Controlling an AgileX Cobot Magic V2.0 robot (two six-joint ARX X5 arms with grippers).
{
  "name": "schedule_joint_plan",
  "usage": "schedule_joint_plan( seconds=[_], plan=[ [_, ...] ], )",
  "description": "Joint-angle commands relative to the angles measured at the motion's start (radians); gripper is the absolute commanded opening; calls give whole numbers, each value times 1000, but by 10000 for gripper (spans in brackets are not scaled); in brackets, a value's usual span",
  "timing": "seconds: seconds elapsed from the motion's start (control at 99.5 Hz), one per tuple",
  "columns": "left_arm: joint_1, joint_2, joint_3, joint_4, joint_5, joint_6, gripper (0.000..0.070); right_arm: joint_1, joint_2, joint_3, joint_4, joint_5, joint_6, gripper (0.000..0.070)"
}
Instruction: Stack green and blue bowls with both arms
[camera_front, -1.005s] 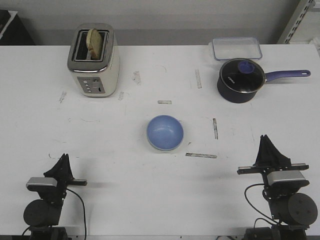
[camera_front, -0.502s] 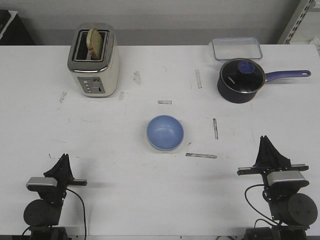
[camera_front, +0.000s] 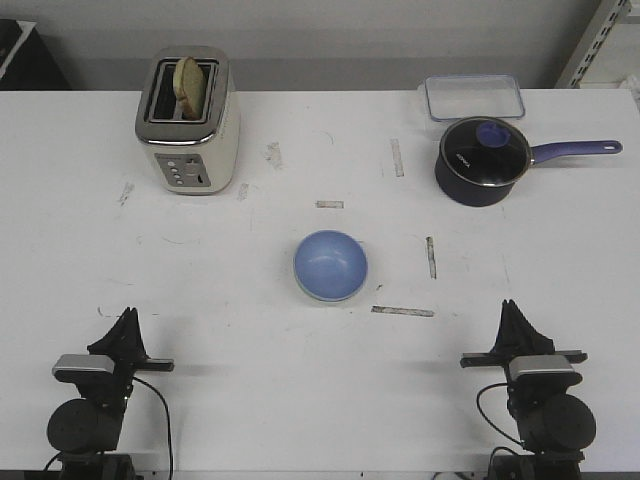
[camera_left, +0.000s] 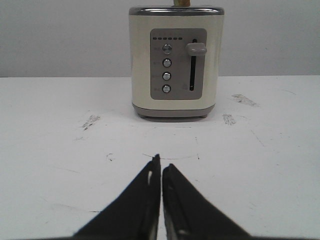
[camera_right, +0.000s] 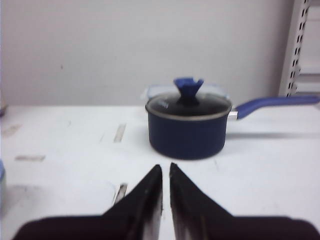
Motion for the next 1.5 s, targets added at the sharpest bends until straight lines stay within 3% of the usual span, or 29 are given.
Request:
schedule_joint_plan(
  seconds=[0.0, 0.261, 1.487],
  plan=[
    [0, -2, -21, 13, -2, -6, 1, -2, -17, -30, 38, -5, -5, 13],
    [0, -2, -21, 13, -2, -6, 1, -2, -113, -151, 81, -3, -3, 13],
    [0, -2, -21, 13, -2, -6, 1, -3, -109, -149, 121, 1, -4, 13]
  ],
)
